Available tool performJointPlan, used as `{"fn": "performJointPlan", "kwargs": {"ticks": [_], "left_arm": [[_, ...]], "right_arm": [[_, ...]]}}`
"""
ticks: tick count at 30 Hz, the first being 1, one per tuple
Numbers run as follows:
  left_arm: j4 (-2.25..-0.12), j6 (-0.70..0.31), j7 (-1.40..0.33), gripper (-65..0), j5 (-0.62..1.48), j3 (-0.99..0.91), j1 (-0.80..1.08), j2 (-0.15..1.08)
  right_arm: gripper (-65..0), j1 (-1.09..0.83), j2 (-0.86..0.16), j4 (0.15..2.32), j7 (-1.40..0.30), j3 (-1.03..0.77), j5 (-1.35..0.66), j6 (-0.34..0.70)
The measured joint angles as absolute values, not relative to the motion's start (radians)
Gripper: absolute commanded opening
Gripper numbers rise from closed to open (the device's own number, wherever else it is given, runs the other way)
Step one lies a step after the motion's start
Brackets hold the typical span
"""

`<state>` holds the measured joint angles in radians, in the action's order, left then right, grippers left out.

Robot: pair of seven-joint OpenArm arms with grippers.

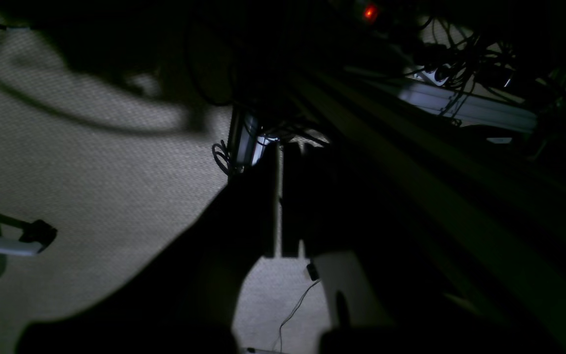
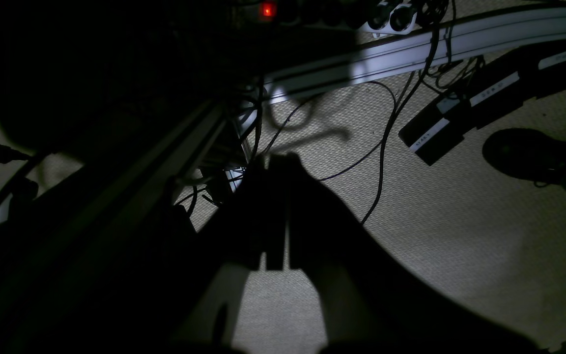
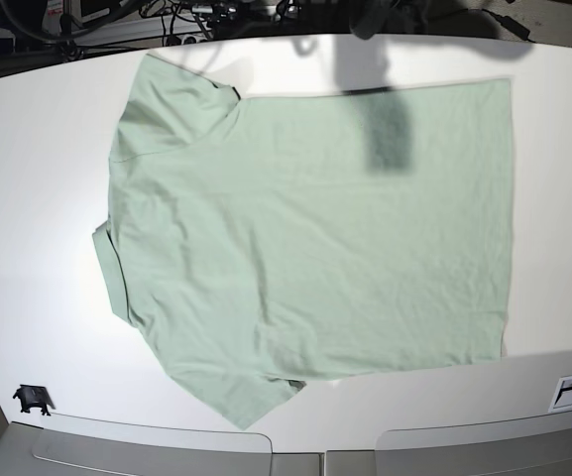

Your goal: Fold the T-shirt properly

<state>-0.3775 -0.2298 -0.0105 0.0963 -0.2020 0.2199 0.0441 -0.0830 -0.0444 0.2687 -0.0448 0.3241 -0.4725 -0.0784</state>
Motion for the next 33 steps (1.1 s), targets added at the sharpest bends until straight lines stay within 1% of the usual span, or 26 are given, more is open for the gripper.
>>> {"fn": "performJointPlan", "kwargs": {"ticks": [29, 33], "left_arm": [[-0.380, -0.230, -0.010, -65.0, 0.096, -0.202, 0.229, 0.044], [-0.401, -0.236, -0.007, -65.0, 0.096, -0.202, 0.258, 0.051]], "right_arm": [[-65.0, -0.088, -0.048, 0.269, -0.041, 0.324, -0.472, -0.078], [-65.0, -0.103, -0.073, 0.271, -0.036, 0.324, -0.472, -0.076]]}}
